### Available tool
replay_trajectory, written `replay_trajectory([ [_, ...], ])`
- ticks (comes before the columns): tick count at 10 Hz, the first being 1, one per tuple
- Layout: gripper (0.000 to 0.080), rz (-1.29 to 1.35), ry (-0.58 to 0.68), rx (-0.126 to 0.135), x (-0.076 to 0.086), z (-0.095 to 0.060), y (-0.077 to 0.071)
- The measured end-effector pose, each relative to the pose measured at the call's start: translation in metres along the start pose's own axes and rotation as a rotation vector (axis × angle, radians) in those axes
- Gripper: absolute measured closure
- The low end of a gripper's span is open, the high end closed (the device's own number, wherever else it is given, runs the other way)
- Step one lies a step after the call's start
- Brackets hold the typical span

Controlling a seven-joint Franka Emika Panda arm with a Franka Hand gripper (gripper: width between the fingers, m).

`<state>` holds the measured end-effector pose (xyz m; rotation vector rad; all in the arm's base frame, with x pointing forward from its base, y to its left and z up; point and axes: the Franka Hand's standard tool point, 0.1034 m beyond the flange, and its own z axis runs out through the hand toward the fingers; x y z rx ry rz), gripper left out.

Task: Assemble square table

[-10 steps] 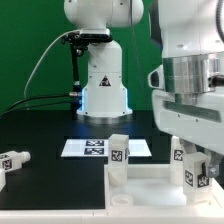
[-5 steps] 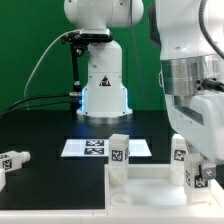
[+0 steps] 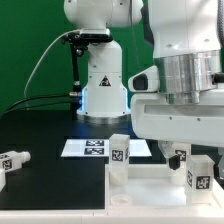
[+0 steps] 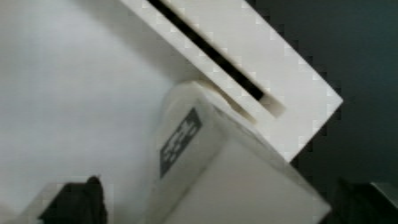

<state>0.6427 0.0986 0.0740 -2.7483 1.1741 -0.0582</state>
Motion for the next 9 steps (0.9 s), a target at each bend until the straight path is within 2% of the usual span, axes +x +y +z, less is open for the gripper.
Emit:
replay_trajectory([
  [2,0.0151,-0.207,0.006,-0.011,0.001,0.0,0.001],
  [4,0.015,-0.634,-0.066,-0.028,-0.009,0.006,0.006],
  [7,0.0159,-0.503,-0.049,-0.031,-0.005,0.006,0.006],
  [8,0.0315,-0.44,-0.048,-0.032,-0.005,0.006,0.006],
  [9,0.0508,-0.395,-0.047,-0.034,-0.005,0.006,0.006],
])
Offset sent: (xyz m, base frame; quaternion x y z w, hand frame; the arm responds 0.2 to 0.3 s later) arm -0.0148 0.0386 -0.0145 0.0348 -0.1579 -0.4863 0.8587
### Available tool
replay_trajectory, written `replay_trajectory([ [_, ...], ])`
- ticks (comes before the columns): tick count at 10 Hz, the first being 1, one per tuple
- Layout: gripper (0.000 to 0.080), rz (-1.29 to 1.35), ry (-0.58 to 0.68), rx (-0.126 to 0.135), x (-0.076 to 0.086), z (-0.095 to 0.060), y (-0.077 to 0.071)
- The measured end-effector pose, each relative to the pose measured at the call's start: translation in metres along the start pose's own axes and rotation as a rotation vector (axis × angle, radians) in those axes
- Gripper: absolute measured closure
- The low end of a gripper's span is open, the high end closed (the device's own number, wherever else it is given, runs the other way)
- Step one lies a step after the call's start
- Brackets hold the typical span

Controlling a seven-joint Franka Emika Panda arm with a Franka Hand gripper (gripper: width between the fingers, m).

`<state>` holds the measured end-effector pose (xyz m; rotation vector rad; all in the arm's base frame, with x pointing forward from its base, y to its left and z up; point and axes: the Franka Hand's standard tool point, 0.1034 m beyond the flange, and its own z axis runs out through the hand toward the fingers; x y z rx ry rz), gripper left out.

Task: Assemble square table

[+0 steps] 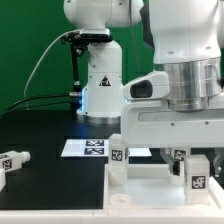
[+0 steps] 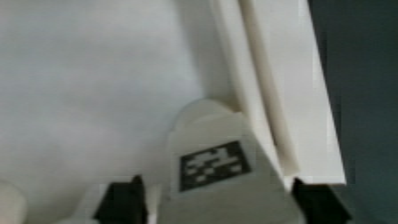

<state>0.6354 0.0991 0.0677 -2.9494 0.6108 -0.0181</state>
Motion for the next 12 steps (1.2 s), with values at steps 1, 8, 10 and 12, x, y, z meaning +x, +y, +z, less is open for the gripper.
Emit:
replay_trajectory([
  [1,0.0508,0.088,0.001,0.0,0.0,0.0,0.0],
  [8,0.0515,1.096,-0.01,0.044,0.001,-0.001,-0.011],
  [10,0.0515,1.169,-0.02,0.048,0.001,0.0,-0.011],
  [12,0.0515,1.275,-0.023,0.047,0.0,0.0,-0.012],
])
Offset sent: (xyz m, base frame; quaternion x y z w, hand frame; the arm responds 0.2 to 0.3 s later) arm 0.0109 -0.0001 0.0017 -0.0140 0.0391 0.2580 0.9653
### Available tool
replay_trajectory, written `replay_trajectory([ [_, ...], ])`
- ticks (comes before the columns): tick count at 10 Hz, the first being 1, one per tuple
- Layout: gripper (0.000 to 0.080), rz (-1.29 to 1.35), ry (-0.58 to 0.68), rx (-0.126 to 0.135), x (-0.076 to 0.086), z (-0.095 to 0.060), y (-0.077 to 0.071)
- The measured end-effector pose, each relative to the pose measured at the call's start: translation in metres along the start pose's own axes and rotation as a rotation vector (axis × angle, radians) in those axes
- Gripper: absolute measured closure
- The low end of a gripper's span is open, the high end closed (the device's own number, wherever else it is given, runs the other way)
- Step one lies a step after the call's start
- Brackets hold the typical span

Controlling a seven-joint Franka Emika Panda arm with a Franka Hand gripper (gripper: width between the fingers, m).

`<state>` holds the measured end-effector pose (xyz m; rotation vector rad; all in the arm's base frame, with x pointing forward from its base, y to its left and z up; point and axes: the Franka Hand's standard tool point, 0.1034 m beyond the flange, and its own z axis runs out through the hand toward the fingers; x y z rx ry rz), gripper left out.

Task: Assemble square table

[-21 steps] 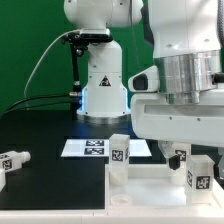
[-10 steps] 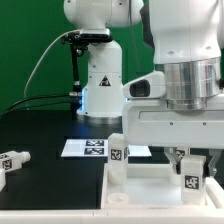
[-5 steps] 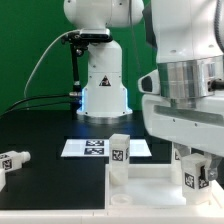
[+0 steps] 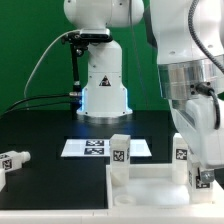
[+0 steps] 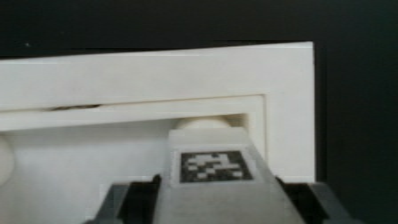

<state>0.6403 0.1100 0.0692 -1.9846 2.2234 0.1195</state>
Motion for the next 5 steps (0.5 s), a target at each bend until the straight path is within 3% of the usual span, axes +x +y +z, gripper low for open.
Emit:
replay_trajectory([
  [3,0.0515,0.419,0.005,-0.014,0.0009,-0.0021,0.0016],
  [5,0.0515,0.431,0.002,-0.025,-0.0016,0.0006,0.0058],
])
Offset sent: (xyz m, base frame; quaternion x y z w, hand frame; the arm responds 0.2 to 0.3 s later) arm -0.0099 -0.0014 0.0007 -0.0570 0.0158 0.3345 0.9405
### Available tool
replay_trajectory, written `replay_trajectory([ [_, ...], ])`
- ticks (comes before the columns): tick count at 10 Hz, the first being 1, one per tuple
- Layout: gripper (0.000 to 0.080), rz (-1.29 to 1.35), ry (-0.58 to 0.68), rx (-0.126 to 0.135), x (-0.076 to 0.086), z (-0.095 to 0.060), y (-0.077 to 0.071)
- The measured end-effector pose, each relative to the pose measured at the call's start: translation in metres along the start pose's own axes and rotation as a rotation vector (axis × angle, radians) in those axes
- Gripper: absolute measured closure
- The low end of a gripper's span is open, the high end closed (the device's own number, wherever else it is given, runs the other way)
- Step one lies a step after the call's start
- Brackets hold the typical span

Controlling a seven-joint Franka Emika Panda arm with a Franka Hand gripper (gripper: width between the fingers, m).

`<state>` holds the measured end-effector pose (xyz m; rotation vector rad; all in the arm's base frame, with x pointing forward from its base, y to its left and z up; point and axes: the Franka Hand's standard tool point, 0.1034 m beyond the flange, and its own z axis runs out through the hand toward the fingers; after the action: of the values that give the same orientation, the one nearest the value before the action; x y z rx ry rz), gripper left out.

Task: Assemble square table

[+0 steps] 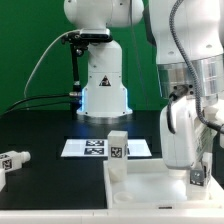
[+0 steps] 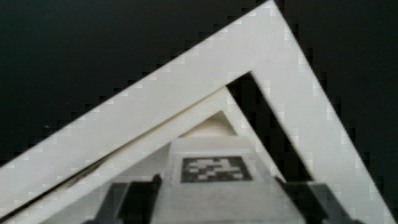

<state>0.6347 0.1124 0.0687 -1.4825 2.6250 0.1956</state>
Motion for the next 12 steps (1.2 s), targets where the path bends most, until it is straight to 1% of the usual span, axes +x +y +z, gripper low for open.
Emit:
replay_trajectory([
  [1,0.0515,-0.059,0.002,0.001,-0.0001,0.0005,0.0003],
  [2,0.0403,-0.124,0.003,0.01,-0.0006,0.0,-0.0007],
  [3,0.0403,-0.216,-0.001,0.025,-0.0022,-0.0014,-0.0008],
  [4,0.0206,-0.396,0.0,0.033,-0.0043,-0.0056,-0.0006],
  [5,0.0206,-0.57,-0.004,0.038,-0.0064,-0.0094,-0.0015],
  [6,0.016,-0.603,0.001,0.036,-0.0049,-0.0072,-0.0014],
  [8,0.0151,-0.745,0.004,0.036,-0.004,-0.0068,-0.0018],
  [9,0.0151,-0.876,0.021,0.035,-0.0026,-0.0073,-0.0027],
  [11,0.015,-1.249,0.079,0.035,-0.001,-0.0089,-0.006],
  [12,0.015,-1.396,0.092,0.035,0.0004,-0.0067,-0.0058],
])
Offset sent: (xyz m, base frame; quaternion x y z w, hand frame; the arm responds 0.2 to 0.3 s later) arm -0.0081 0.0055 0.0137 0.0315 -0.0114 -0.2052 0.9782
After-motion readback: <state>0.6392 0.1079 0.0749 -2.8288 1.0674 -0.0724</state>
